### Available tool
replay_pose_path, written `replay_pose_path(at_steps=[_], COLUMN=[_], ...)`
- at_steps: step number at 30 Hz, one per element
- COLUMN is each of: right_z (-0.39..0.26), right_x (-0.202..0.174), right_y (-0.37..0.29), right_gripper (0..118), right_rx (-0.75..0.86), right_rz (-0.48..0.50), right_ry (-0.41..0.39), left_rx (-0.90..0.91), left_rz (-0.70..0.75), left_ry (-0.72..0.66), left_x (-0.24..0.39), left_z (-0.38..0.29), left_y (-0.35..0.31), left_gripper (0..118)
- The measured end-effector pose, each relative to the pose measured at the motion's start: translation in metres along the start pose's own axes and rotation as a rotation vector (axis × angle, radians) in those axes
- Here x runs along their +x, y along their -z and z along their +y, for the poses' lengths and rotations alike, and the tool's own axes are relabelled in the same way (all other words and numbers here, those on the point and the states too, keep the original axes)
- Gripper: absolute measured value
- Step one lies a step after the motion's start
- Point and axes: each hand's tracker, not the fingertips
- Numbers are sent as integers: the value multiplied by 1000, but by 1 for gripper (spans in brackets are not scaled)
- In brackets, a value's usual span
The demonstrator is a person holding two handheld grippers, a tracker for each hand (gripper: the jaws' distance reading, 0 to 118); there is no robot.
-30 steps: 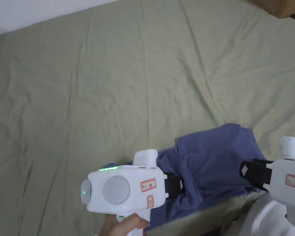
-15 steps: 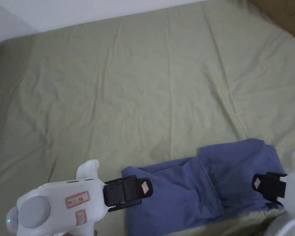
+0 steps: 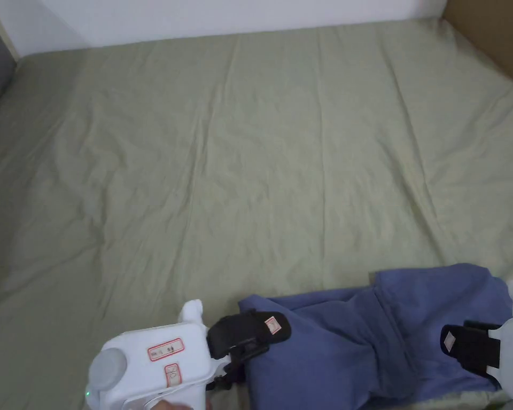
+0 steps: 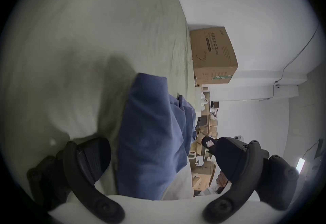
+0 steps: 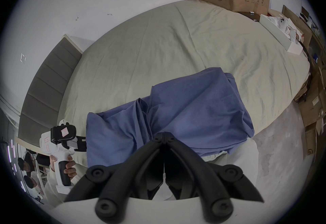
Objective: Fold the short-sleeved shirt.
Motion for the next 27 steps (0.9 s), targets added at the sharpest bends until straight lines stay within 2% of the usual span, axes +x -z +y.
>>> replay_pose_path(at_steps=[1, 2, 4, 8, 11, 13, 16, 18, 20, 23, 27], right_z=[0, 0, 1, 1, 4, 7, 8, 7, 5, 2, 1], right_x=[-3, -6, -12, -25, -32, -36, -39, -40, -40, -37, -30], right_y=[0, 1, 3, 4, 6, 5, 6, 9, 11, 15, 15], right_gripper=[0, 0, 0, 0, 0, 0, 0, 0, 0, 0, 0], right_rx=[-1, -2, -8, -16, -19, -13, -6, -11, -14, -27, -27], right_rz=[-4, -8, -8, -12, -17, -16, 4, 11, 14, 21, 27], right_ry=[-4, -7, -14, -34, -51, -55, -55, -55, -56, -46, -27], left_rx=[-20, -10, -14, -22, -10, 25, 91, 132, 150, 163, 179], left_rz=[-5, -4, 98, -4, -8, 58, 119, 248, 314, 290, 296], left_ry=[35, 25, -8, -8, -3, 33, -6, -11, -6, -4, 40], left_x=[2, 2, -5, -15, -18, -23, -44, -49, -45, -28, 19], left_z=[3, 6, 3, 10, 19, 28, 40, 45, 44, 42, 38], left_y=[1, 1, 8, -16, -53, -88, -153, -189, -212, -221, -200], left_gripper=[107, 107, 11, 12, 12, 12, 12, 12, 12, 12, 12])
